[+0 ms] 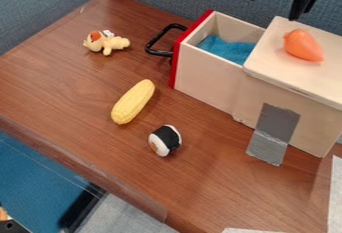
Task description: Moved the toy duck to the lower side of the table.
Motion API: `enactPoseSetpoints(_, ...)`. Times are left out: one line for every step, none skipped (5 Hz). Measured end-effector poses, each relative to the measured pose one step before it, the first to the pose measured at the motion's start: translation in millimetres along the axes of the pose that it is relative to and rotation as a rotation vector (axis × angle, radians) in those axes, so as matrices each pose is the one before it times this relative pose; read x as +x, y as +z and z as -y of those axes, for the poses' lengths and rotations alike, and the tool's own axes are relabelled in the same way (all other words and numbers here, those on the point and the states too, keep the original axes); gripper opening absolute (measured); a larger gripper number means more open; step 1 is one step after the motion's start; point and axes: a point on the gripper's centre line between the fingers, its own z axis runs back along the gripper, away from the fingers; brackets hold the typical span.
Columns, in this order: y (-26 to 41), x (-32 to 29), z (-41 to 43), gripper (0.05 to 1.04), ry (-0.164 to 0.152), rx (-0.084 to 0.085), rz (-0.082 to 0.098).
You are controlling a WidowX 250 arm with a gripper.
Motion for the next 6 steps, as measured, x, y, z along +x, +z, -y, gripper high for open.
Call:
enactPoseSetpoints(-16.31, -5.12, -0.47, 1.001, 0.0002, -0.0016, -0.046)
enactPoseSetpoints(-14.11, -17.58, -34.02, 1.001, 0.0824, 0.0132, -0.0415)
enactPoseSetpoints(3.22, -16.49, -49.83, 1.001, 0.0849, 0.03, 0.003)
enactPoseSetpoints(-8.32, -14.18, -30.05, 1.001, 0.0002, 0.0155, -0.0238)
enactPoseSetpoints(-10.93, -13.52, -44.17, 1.001, 0.0394, -0.0042, 0.0154)
enactPoseSetpoints(-6.09, -5.69, -35.11, 1.001, -0.0063, -0.0326, 0.0704)
